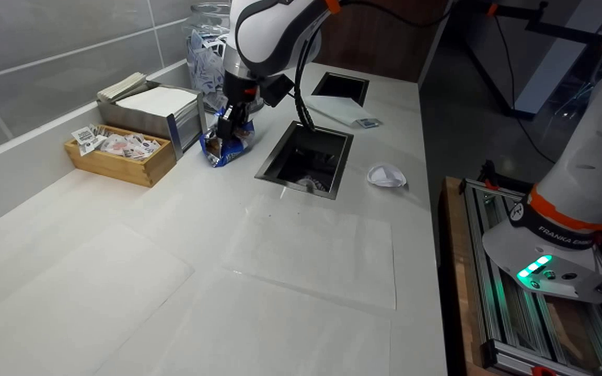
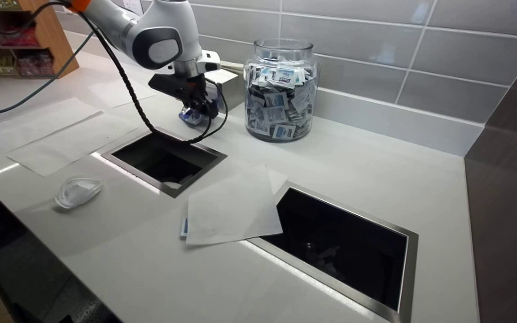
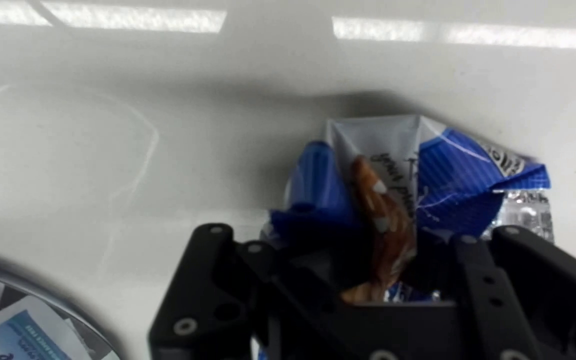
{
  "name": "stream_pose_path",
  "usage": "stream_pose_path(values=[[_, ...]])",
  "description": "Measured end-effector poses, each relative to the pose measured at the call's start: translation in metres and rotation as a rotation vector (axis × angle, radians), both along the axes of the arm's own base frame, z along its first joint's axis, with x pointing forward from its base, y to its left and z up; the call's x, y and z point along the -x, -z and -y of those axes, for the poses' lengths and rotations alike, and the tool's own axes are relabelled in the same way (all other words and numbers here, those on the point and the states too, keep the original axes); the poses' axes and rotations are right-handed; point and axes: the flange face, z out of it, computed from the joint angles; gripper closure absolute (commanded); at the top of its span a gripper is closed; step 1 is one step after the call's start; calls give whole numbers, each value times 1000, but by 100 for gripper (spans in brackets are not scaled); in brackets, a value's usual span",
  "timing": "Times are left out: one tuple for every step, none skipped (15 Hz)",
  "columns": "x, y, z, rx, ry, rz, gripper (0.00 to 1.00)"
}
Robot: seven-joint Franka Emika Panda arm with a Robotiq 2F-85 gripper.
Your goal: Press down on the white and blue packet and put it in the trash chute on the left
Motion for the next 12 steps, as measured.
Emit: stream_pose_path(values=[[7,-4,2,-4,6,-3,100],[15,-9,4,-8,14,-7,100],[23,-14,6,-12,21,-9,100],[32,-19,8,-16,25,-10,100],[40,-24,10,-21,29,-10,100],[50,-30,12,-26,32,-9,100],[59,-35,14,-30,34,-9,100],[70,-39,17,-36,36,-11,100],[81,-42,19,-41,36,-14,100],[93,-45,21,-46,37,-18,100],[105,-47,24,-49,36,-21,100],[117,-49,27,-53,39,-25,100]])
